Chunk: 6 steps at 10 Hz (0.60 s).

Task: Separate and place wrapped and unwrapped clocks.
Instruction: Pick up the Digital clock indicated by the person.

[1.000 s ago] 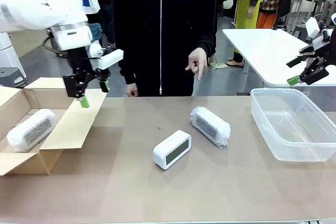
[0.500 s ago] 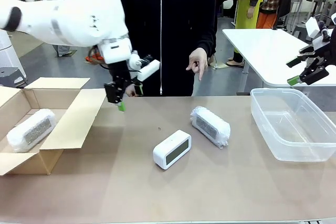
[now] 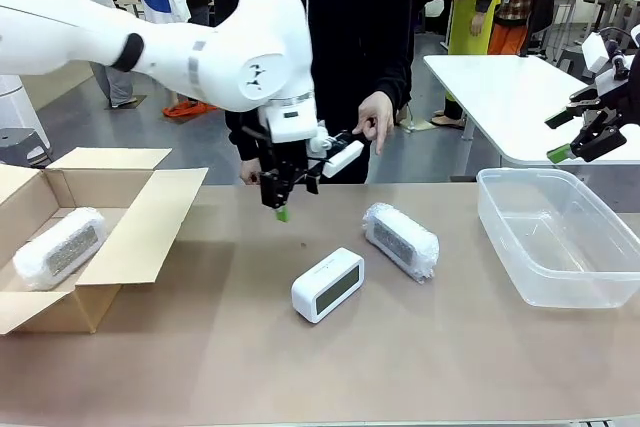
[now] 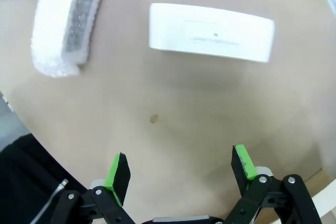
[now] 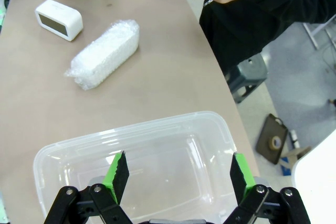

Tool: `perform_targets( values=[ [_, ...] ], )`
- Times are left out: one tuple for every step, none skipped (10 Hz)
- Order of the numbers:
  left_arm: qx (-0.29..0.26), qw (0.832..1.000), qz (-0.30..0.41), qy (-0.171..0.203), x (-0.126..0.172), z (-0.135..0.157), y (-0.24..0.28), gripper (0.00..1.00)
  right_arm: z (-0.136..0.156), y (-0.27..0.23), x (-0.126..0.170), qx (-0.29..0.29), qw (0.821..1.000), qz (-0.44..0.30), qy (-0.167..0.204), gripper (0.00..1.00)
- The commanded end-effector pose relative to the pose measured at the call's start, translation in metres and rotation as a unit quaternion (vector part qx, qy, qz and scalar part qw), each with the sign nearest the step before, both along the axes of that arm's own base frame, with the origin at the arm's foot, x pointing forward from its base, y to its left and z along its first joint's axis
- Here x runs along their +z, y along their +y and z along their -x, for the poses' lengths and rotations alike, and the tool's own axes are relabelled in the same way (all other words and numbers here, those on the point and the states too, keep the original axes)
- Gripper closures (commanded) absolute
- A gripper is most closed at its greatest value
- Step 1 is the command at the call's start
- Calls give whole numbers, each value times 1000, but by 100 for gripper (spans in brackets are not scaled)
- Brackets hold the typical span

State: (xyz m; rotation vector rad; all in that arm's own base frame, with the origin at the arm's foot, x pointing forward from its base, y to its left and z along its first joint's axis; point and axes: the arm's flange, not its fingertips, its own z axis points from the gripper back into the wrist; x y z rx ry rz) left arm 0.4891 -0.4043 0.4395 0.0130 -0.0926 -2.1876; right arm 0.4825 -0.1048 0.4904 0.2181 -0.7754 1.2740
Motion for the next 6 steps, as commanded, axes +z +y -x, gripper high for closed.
perform_targets(
  values=[
    [-10,1000,-11,-4,11,-8,-38,0,0,-1,0,4,1000,1,-2,0],
    [-24,1000,-10,-3,12,-6,-59,0,0,-1,0,4,1000,1,-2,0],
    [-36,999,-9,-1,9,-4,-75,0,0,-1,0,4,1000,1,-2,0],
    [-47,999,-10,1,6,-2,-90,0,0,-1,0,4,1000,1,-2,0],
    [-62,998,-11,7,2,1,-104,0,0,-1,0,4,1000,1,-2,0],
    [-76,997,-13,15,-5,4,-117,0,0,-1,0,4,1000,1,-2,0]
  ],
)
